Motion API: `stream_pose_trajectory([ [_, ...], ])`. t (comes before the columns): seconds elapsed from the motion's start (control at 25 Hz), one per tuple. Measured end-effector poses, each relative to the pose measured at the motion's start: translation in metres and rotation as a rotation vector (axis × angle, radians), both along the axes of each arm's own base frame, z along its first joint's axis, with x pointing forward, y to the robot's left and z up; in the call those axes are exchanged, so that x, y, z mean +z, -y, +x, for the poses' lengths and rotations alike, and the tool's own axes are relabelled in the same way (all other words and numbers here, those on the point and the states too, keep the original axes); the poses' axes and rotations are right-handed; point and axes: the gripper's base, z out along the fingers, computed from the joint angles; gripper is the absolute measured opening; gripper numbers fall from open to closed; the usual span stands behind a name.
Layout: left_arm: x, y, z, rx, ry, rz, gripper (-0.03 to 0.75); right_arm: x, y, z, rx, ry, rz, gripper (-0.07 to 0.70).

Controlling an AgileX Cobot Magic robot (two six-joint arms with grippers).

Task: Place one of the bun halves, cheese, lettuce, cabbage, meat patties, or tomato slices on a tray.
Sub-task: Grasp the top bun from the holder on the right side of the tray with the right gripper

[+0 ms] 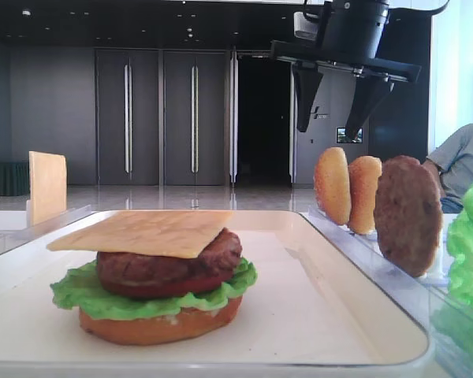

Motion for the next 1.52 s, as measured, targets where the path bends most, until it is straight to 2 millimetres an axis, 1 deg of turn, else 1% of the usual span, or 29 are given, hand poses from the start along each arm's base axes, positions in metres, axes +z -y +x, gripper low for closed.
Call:
stream_pose_trajectory([
  [0.12,0.0,0.0,0.0,0.0,0.0,0.0,0.282,-0.005,0.0,0.002,-0.002,-0.01,-0.004,0.461],
  [0.36,0.0,0.0,0.0,0.0,0.0,0.0,0.282,-0.005,0.0,0.002,-0.001,-0.009,-0.006,0.461],
  [0.56,0.0,0.0,0.0,0.0,0.0,0.0,0.282,-0.007,0.009,0.006,-0.02,-0.015,-0.007,0.461],
  [0.68,0.0,0.0,0.0,0.0,0.0,0.0,0.282,-0.014,0.014,0.009,-0.031,-0.038,-0.017,0.461],
  [0.92,0.0,0.0,0.0,0.0,0.0,0.0,0.282,-0.018,0.011,0.01,-0.025,-0.047,-0.012,0.461],
  [1.28,0.0,0.0,0.0,0.0,0.0,0.0,0.282,-0.018,0.007,0.01,-0.027,-0.052,0.024,0.461],
  [1.52,0.0,0.0,0.0,0.0,0.0,0.0,0.282,-0.03,0.005,0.012,-0.027,-0.077,0.024,0.461],
])
